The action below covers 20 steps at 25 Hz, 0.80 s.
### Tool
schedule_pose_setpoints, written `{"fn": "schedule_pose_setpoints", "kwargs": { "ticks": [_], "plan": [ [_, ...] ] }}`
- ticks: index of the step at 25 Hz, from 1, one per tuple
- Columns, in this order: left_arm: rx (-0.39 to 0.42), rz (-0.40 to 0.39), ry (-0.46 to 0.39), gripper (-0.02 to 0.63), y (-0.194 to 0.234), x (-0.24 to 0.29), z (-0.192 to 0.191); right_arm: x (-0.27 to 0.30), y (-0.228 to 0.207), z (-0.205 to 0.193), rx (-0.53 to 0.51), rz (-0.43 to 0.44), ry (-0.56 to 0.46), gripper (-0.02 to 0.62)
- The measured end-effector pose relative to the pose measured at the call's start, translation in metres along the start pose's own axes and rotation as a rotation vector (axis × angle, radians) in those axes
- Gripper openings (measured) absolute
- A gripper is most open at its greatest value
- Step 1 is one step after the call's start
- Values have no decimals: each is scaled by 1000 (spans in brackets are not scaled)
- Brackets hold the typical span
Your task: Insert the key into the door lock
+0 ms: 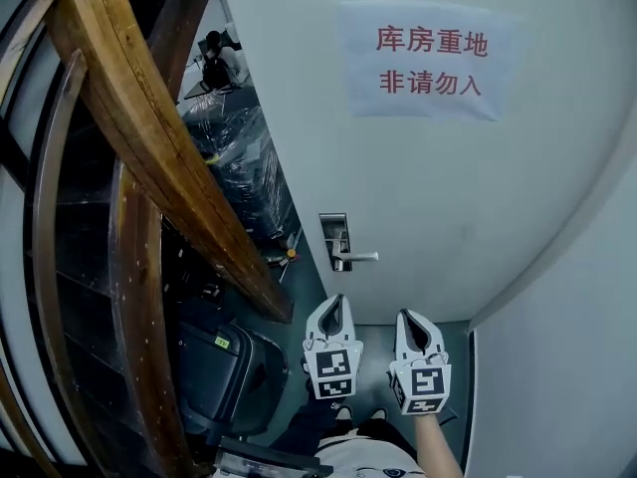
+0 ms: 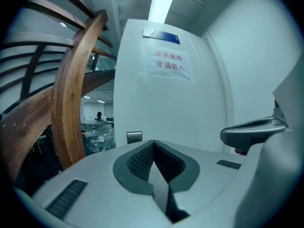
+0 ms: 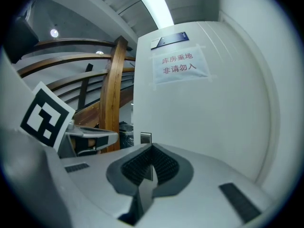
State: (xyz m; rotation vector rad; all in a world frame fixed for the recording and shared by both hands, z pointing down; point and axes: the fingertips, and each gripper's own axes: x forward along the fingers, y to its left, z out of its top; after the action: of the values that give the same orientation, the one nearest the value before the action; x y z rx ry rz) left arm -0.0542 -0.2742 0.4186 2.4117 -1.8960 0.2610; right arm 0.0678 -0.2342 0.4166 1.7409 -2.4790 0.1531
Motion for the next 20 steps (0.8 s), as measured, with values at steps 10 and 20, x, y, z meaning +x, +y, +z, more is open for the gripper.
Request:
{"fn": "schedule_pose_setpoints", "kwargs": {
  "ticks": [10, 20],
  "plan": [
    [-9, -26, -91, 3, -6, 0, 38, 8, -9, 41, -33, -18, -100, 5],
    [-11, -31, -112, 3, -3, 13, 53, 17, -10, 53, -57, -10, -111, 5]
  ]
}}
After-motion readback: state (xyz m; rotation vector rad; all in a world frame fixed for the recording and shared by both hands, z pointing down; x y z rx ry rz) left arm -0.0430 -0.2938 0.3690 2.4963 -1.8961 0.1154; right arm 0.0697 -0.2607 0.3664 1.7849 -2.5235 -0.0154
